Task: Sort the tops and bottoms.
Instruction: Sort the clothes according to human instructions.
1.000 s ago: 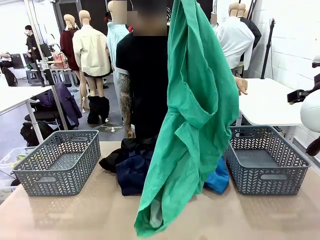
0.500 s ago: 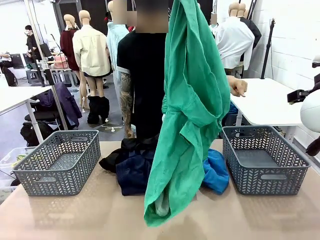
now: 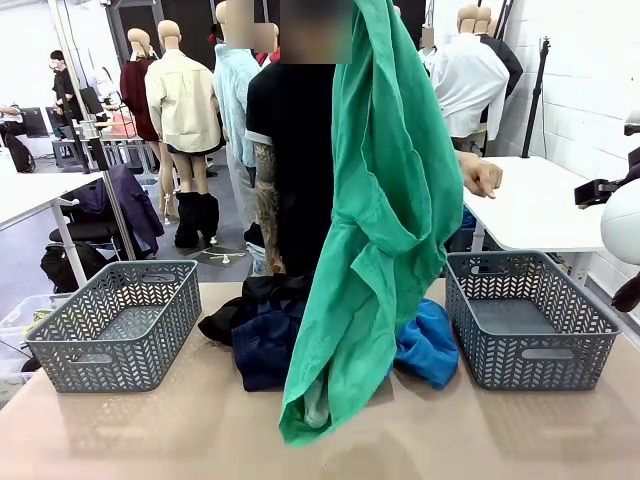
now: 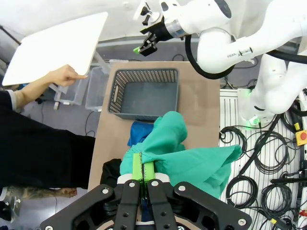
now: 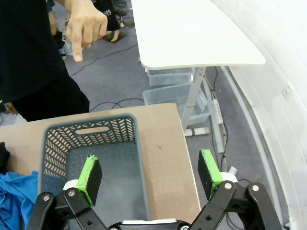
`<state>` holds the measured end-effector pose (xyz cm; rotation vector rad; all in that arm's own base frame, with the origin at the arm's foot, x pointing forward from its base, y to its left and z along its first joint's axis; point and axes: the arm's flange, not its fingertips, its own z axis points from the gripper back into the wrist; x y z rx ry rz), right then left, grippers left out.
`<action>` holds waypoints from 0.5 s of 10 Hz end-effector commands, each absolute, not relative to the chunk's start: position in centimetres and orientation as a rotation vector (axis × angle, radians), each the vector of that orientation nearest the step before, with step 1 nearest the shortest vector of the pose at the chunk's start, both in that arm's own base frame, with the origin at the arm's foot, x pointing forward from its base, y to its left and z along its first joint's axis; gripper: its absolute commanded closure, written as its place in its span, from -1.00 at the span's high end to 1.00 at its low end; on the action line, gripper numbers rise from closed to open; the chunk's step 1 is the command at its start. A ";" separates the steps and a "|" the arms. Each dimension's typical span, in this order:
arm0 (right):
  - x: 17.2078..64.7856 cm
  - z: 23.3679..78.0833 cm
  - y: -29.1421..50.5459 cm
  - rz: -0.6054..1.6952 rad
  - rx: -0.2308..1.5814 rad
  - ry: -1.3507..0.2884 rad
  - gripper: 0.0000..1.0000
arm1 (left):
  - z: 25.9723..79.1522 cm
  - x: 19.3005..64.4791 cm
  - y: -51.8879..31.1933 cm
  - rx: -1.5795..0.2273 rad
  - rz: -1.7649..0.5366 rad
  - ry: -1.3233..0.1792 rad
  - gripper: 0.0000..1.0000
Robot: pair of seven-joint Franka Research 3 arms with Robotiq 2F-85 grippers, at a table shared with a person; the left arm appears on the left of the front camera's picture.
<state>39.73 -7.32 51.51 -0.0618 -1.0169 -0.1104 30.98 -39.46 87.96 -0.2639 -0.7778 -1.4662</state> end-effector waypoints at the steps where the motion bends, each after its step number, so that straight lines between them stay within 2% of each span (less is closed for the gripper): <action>1: 39.8 51.4 -7.3 -0.109 -0.061 -1.010 1.00 | 88.2 30.8 -39.4 -0.263 -1.466 -0.783 -1.00; 5: 39.8 51.4 -7.3 -0.109 -0.061 -1.010 1.00 | 88.2 30.8 -39.4 -0.263 -1.466 -0.783 -1.00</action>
